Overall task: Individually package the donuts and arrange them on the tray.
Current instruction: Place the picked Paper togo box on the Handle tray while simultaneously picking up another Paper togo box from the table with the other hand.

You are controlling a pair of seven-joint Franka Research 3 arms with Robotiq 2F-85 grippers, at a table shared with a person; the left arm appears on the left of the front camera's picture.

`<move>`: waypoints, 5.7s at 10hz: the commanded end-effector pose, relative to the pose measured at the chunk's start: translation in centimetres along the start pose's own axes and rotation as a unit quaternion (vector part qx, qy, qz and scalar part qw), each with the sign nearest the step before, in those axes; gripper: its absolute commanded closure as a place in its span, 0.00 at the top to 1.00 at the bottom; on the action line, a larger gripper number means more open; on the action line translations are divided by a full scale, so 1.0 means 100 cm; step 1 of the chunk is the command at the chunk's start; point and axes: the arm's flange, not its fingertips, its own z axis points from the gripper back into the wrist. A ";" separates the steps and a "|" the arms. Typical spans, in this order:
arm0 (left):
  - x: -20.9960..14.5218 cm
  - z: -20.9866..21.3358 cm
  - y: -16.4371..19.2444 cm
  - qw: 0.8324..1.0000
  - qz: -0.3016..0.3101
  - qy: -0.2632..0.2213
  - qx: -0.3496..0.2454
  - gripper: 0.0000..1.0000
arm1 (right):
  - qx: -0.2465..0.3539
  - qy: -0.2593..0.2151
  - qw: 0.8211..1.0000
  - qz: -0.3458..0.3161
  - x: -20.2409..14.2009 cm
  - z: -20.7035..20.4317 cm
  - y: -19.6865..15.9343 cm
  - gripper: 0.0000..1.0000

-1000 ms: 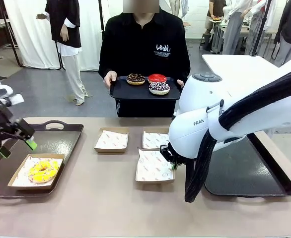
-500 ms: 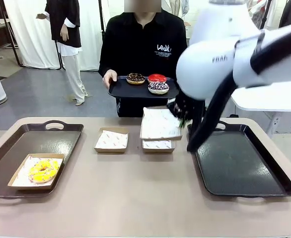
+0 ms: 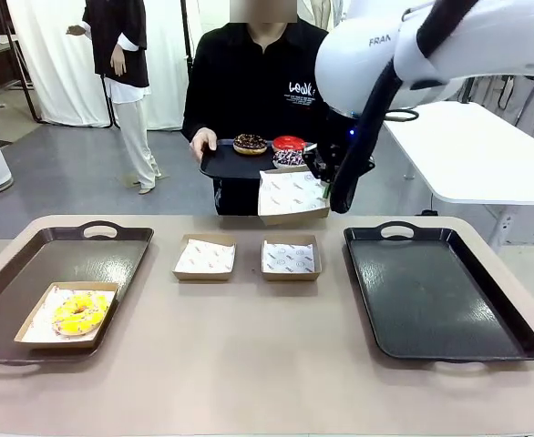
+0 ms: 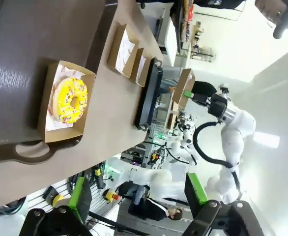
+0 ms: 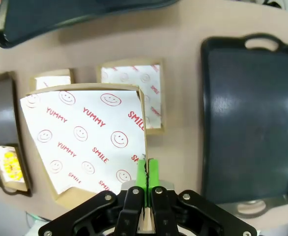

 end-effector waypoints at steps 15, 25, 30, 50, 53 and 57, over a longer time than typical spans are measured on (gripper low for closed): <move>0.005 0.012 0.012 0.990 -0.141 0.001 0.002 1.00 | -0.033 0.049 0.998 0.005 0.035 -0.023 0.014 0.00; 0.005 0.012 0.012 0.990 -0.141 0.001 0.002 1.00 | -0.033 0.049 0.998 0.005 0.035 -0.023 0.014 0.00; 0.005 0.012 0.012 0.990 -0.141 0.001 0.002 1.00 | -0.033 0.049 0.998 0.005 0.035 -0.023 0.014 0.00; 0.054 -0.244 -0.242 0.894 -0.273 0.151 0.321 1.00 | -0.031 0.059 0.997 -0.028 -0.119 -0.013 -0.225 0.01; 0.062 -0.329 -0.234 0.851 -0.279 0.174 0.410 1.00 | -0.049 0.078 0.995 -0.025 -0.100 -0.036 -0.234 0.01; 0.079 -0.412 -0.194 0.804 -0.287 0.150 0.499 1.00 | -0.047 0.086 0.995 -0.036 -0.110 -0.039 -0.234 0.01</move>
